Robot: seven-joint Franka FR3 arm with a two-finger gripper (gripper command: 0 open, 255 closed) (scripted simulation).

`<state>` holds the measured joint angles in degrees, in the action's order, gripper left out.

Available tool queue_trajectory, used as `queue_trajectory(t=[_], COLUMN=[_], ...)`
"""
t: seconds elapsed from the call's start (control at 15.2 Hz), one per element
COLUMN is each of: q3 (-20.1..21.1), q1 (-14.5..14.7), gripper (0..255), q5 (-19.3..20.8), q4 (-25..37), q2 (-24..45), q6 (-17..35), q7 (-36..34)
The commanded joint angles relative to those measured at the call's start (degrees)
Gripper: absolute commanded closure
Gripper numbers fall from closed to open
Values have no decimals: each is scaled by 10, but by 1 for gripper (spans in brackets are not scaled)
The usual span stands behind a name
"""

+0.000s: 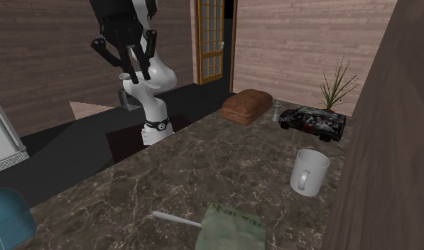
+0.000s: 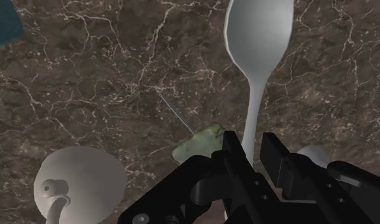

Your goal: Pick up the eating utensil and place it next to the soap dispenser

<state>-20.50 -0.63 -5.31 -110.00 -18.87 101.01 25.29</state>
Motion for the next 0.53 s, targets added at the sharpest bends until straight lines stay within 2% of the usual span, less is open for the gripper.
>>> queue_trajectory(t=[0.0, 0.4, 0.46], q3=[-22, -97, -96], q1=[-6, -29, -30], gripper=[255, 255, 255], q5=[-4, -40, -40], q4=[19, 113, 103], q2=[18, 106, 105], q6=[-5, -36, -28], q7=[30, 133, 133])
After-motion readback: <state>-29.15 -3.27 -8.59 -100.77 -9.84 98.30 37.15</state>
